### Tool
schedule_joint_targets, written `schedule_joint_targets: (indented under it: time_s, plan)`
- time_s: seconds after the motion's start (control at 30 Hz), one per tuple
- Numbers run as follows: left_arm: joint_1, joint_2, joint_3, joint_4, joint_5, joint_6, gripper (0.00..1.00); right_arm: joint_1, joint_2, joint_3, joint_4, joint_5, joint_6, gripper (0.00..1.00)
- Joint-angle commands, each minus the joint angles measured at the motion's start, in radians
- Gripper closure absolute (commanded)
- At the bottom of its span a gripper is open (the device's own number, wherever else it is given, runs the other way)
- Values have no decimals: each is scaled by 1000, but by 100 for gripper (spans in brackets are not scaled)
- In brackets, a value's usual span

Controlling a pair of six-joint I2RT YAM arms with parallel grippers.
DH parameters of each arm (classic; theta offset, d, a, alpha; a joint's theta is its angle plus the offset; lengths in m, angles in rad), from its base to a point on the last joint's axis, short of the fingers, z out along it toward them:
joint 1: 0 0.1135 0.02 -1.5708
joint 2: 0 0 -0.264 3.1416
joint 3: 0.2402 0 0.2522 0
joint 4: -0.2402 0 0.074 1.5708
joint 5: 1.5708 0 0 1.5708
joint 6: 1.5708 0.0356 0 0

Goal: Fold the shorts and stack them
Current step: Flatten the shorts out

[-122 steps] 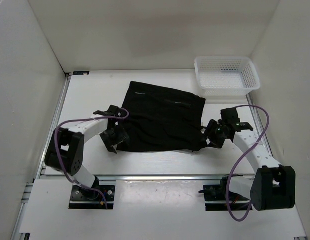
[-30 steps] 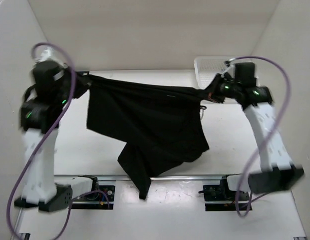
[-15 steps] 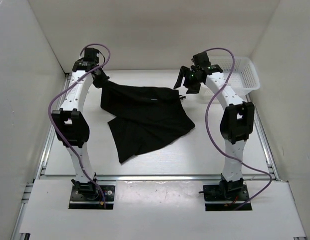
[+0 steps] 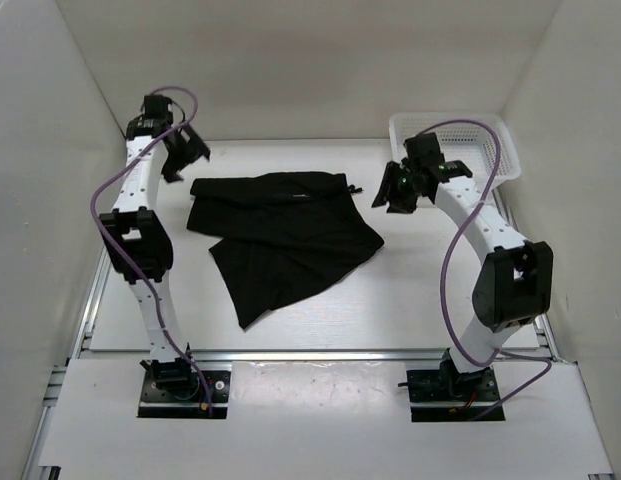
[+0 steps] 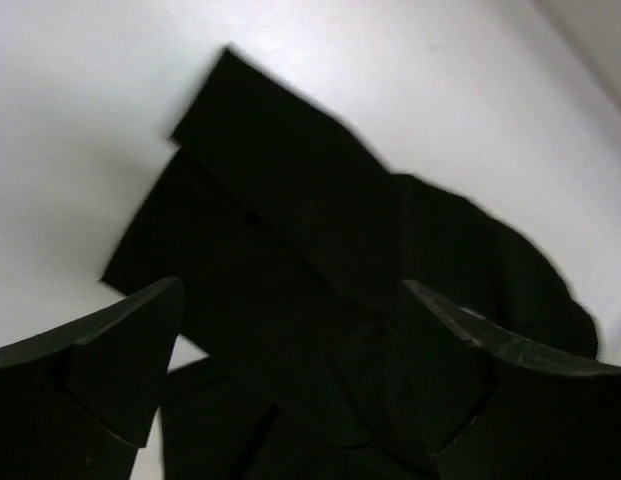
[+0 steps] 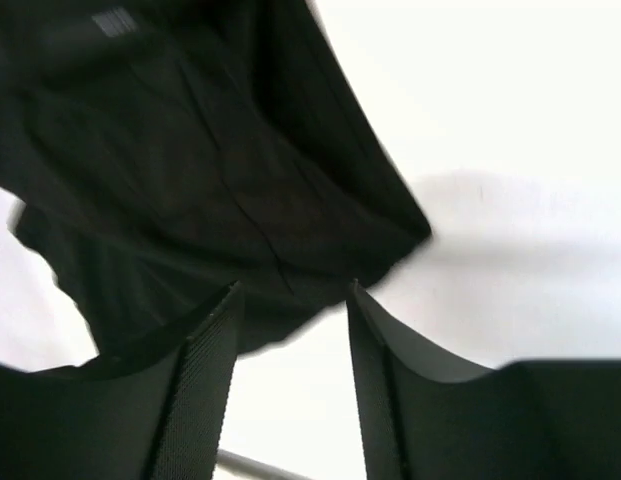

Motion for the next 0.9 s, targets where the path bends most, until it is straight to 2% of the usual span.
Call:
schedule_joint_targets:
  time_s: [0.0,0.07,0.1,0.17,0.27,0.3,0.33,0.4,0.53,0.67,0.73,0.8,0.87]
  plan:
    - [9,-263,-303,-13,-24,21,4,5,-47,-126,28,-24,-13,50]
    - [-4,-425,-489,30,23,21,22,5,-59,-202,39,-53,-13,50]
    - [-28,-472,-654,57,73,21,27,5,-59,-222,50,-67,-13,48]
    - [-68,-555,-802,67,111,11,31,5,-68,-272,61,-93,6,38]
    - [-171,-691,-1062,85,170,-45,25,-17,-59,-335,108,-162,20,32]
    - [-195,-743,-1115,102,190,-64,21,-27,-45,-346,139,-180,31,31]
    - [-252,-766,-1203,102,204,-108,11,-27,-25,-355,153,-194,42,30]
    - [-304,-820,-1271,123,204,-159,7,-37,13,-355,182,-228,42,30]
    - [-408,-831,-1404,182,195,-265,5,-37,88,-331,213,-237,42,28]
    - [-481,-756,-1449,249,195,-308,4,-37,150,-308,237,-228,42,30]
    - [-507,-686,-1459,281,209,-317,5,-37,171,-298,246,-228,53,36]
    - [-533,-643,-1450,301,194,-317,11,-37,185,-279,257,-228,63,45]
    - [-544,-597,-1440,302,158,-317,34,-37,196,-268,269,-228,73,54]
